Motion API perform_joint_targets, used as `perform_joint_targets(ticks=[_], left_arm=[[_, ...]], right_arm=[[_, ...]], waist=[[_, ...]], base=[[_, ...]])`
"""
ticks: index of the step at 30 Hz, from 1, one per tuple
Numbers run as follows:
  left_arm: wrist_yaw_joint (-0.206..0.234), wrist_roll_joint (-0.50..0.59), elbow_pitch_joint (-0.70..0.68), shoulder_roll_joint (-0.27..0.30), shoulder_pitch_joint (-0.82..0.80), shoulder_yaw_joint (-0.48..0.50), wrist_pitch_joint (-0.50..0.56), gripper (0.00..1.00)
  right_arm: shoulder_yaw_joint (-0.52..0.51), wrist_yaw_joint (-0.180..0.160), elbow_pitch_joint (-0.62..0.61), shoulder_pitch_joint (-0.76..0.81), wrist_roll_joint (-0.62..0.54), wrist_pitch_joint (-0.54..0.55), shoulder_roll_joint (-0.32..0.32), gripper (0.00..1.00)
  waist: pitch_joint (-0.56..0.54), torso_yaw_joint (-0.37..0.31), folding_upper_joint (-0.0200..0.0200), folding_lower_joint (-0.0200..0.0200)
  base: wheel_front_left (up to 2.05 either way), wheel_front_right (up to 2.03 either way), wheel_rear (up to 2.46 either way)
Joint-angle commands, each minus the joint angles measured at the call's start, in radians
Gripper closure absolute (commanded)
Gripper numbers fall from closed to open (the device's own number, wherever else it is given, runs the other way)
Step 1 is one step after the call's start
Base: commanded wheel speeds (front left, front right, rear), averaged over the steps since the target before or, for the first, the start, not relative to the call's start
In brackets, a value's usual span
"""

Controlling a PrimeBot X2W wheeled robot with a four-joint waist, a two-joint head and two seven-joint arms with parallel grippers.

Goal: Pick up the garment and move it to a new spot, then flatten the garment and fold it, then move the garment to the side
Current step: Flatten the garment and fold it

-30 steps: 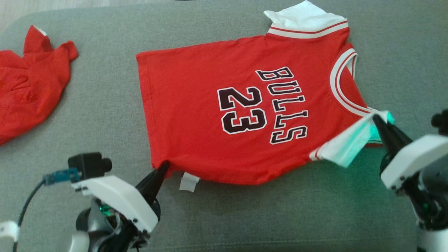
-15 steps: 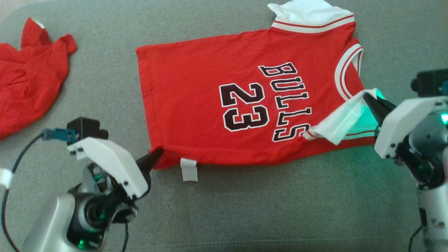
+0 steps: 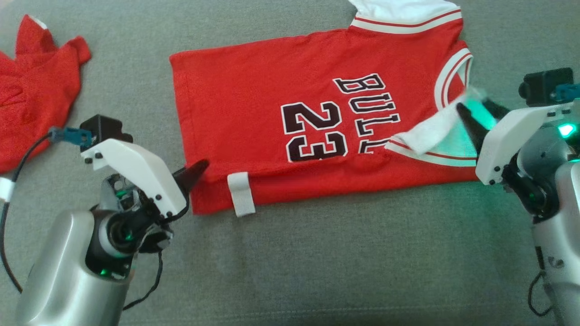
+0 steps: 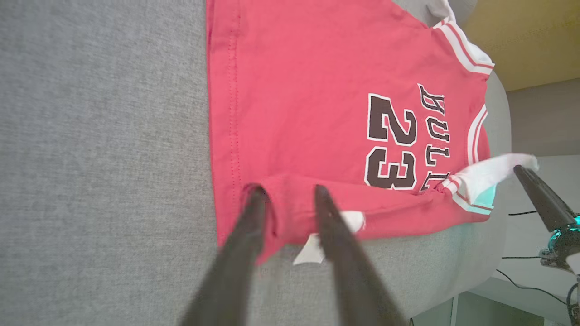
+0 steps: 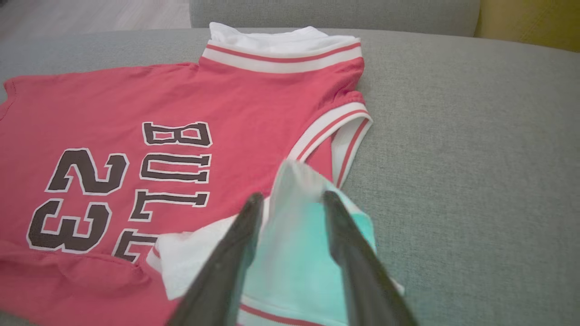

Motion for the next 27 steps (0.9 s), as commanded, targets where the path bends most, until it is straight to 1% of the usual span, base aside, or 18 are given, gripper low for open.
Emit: perform_joint_targets(ticks=[1,4,7,8,12,14,19,23,27], left_arm=[[-0.010,0.001,-0.037,0.020,-0.032,0.051,-0.019,0.00],[-0.034,-0.007,-0.076,0.034,0.017,0.063,-0.039,0.00],[-0.066,0.014,-0.140,0.074,0.096,0.049,-0.053,0.00],[-0.066,0.014,-0.140,0.074,0.096,0.049,-0.053,0.00],[-0.092,0.045,-0.187,0.117,0.185,0.025,-0.066,0.00],[-0.093,0.054,-0.187,0.120,0.201,0.024,-0.079,0.00],[-0.102,0.091,-0.158,0.132,0.187,0.015,-0.108,0.00],[-0.110,0.107,-0.132,0.138,0.162,0.009,-0.116,0.00],[-0.118,0.111,-0.101,0.135,0.136,0.005,-0.123,0.00]], right_arm=[[0.010,0.008,-0.040,-0.023,-0.004,-0.021,-0.012,0.00],[0.015,0.008,-0.077,0.009,0.008,-0.022,-0.032,0.00],[0.038,0.008,-0.131,0.066,0.010,0.017,-0.088,0.00],[0.038,0.008,-0.131,0.066,0.010,0.017,-0.088,0.00],[0.052,0.008,-0.188,0.145,0.019,0.095,-0.163,0.00],[0.040,0.008,-0.206,0.170,0.025,0.123,-0.184,0.00],[0.005,0.008,-0.219,0.186,0.014,0.169,-0.186,0.00],[-0.020,0.008,-0.205,0.173,-0.007,0.190,-0.173,0.00],[-0.028,0.008,-0.185,0.156,-0.002,0.217,-0.151,0.00]], waist=[[-0.005,-0.008,0.0000,0.0000],[-0.012,-0.020,0.0000,0.0000],[-0.012,-0.029,0.0000,0.0000],[-0.012,-0.029,0.0000,0.0000],[0.005,-0.029,0.0000,0.0000],[0.017,-0.025,0.0000,0.0000],[0.042,-0.019,0.0000,0.0000],[0.063,-0.013,0.0000,0.0000],[0.079,-0.011,0.0000,0.0000]], base=[[0.00,0.00,0.00],[0.00,0.00,0.00],[0.00,0.00,0.00],[0.00,0.00,0.00],[0.00,0.00,0.00],[0.00,0.00,0.00],[0.00,0.00,0.00],[0.00,0.00,0.00],[0.00,0.00,0.00]])
